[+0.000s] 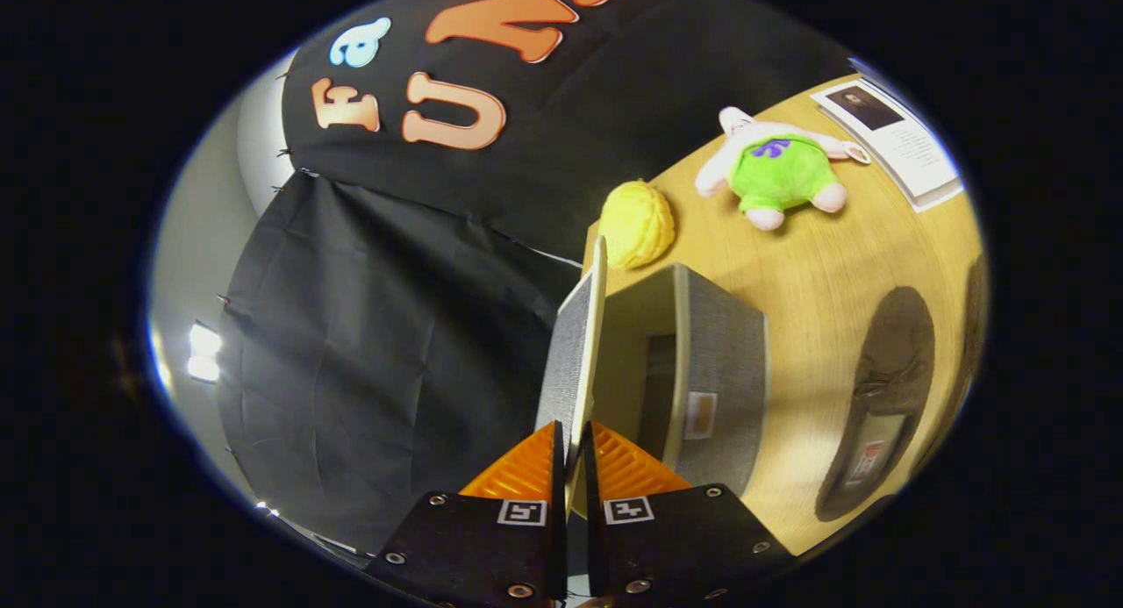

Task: Open the storage box then place both shoes into the box .Put the left shoe in first, then the right shoe, with the right side of both shoes facing outward in a uniform manner.

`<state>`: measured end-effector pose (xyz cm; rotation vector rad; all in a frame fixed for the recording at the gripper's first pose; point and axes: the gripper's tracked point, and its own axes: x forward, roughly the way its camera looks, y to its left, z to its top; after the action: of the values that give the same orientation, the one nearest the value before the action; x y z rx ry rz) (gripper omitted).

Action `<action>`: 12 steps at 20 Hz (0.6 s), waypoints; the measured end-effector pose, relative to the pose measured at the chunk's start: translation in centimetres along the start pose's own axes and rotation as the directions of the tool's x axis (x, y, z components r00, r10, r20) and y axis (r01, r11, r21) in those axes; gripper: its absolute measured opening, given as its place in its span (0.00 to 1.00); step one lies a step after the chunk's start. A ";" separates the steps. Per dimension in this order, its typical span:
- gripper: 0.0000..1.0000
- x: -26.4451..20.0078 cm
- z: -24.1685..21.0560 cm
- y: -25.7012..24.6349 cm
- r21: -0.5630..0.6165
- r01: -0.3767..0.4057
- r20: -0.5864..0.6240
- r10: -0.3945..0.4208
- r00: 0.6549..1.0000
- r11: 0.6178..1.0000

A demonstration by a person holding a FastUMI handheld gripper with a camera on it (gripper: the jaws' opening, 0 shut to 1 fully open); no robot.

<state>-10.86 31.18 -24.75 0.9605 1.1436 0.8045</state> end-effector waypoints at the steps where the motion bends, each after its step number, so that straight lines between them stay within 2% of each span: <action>1: 0.09 0.2 0.5 1.8 -0.008 -0.019 0.012 0.019 1.000 1.000; 4: 0.09 1.7 1.6 6.4 -0.064 -0.049 0.043 0.052 0.998 0.997; 8: 0.10 5.4 0.5 11.3 -0.141 -0.056 0.027 0.060 0.998 0.988; 12: 0.10 9.4 -1.8 13.8 -0.137 -0.063 0.012 0.065 0.998 0.989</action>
<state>-10.92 45.35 -15.74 0.8912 1.0340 0.9138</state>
